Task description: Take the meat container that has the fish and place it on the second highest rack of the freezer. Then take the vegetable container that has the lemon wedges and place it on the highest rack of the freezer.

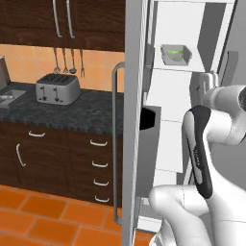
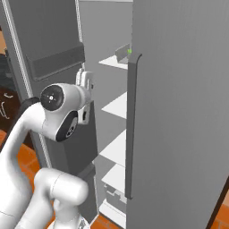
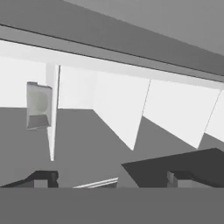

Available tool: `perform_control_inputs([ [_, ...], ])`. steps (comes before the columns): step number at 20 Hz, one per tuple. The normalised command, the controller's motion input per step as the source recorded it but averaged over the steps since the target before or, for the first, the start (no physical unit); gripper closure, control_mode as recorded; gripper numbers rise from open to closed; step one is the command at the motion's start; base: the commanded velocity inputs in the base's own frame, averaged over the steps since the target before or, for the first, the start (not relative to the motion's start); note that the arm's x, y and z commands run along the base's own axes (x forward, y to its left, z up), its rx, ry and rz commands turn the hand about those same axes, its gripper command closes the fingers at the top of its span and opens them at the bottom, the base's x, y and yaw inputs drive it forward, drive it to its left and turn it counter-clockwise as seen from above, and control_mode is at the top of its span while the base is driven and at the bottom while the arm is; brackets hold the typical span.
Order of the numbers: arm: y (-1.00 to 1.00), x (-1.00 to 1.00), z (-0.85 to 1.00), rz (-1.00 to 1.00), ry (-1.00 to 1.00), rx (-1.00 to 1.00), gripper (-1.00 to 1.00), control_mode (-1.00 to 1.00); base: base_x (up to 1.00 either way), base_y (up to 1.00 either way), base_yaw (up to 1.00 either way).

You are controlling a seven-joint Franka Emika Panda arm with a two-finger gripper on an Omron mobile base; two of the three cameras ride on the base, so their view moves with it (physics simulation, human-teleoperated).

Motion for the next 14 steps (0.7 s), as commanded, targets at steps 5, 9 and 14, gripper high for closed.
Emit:
perform_control_inputs([
  [5,0.03,-0.89,0.05,0.05,0.02,0.0,-1.0,-1.0,0.0,0.0,0.0],
  [9,0.24,-0.39,0.0,0.06,0.26,0.0,-1.0,-1.0,0.0,0.0,0.0],
  [14,0.19,-0.12,0.02,0.03,0.18,0.0,-1.0,-1.0,0.0,0.0,0.0],
])
